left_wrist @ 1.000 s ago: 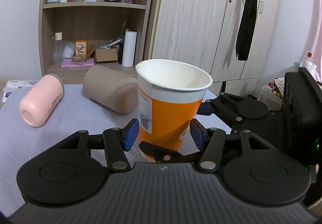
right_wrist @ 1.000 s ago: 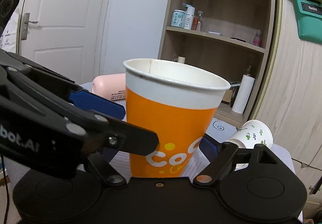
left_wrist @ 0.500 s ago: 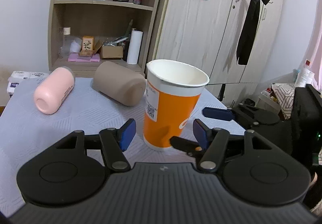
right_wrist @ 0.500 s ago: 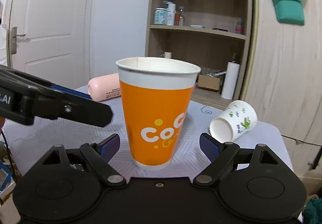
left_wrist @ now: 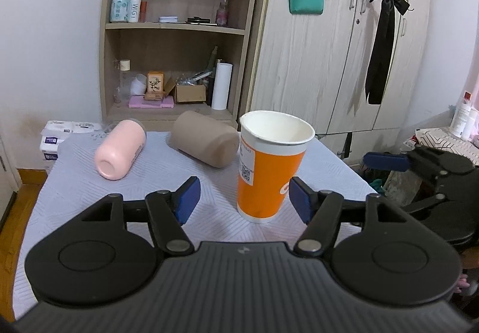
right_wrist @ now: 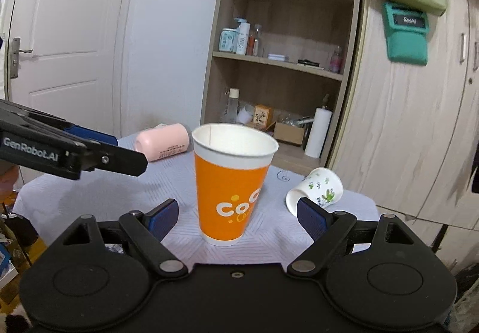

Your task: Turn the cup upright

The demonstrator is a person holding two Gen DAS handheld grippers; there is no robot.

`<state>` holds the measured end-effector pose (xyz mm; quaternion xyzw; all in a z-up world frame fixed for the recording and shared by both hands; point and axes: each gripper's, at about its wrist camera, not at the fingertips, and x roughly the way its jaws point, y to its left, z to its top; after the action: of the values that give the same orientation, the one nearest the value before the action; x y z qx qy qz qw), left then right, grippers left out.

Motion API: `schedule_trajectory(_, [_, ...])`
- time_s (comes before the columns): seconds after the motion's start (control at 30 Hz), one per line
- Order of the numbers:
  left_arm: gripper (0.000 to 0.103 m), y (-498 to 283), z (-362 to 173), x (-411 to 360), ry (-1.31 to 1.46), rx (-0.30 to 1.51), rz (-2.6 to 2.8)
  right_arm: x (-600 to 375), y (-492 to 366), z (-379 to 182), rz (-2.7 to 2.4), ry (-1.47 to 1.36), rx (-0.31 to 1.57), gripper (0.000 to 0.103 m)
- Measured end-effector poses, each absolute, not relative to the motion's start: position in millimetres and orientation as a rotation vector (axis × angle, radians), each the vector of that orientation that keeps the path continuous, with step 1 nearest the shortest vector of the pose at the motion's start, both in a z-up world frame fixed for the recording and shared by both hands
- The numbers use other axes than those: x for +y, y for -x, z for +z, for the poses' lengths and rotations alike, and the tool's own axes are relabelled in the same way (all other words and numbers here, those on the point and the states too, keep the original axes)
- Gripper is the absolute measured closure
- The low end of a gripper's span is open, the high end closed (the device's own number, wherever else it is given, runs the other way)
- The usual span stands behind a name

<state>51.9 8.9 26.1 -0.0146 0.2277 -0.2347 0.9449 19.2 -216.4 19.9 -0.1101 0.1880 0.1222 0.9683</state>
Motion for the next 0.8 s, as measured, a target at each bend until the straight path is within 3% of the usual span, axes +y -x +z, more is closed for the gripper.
schedule_trajectory(0.47, [0.03, -29, 36, 21, 0.031, 0.485, -0.425, -225, 13, 37, 0.139, 0.137, 0.364, 0.014])
schedule_trajectory(0.8, [0.019, -12, 33, 30, 0.047, 0.485, -0.357, -221, 22, 38, 0.109, 0.13, 0.349, 0.012])
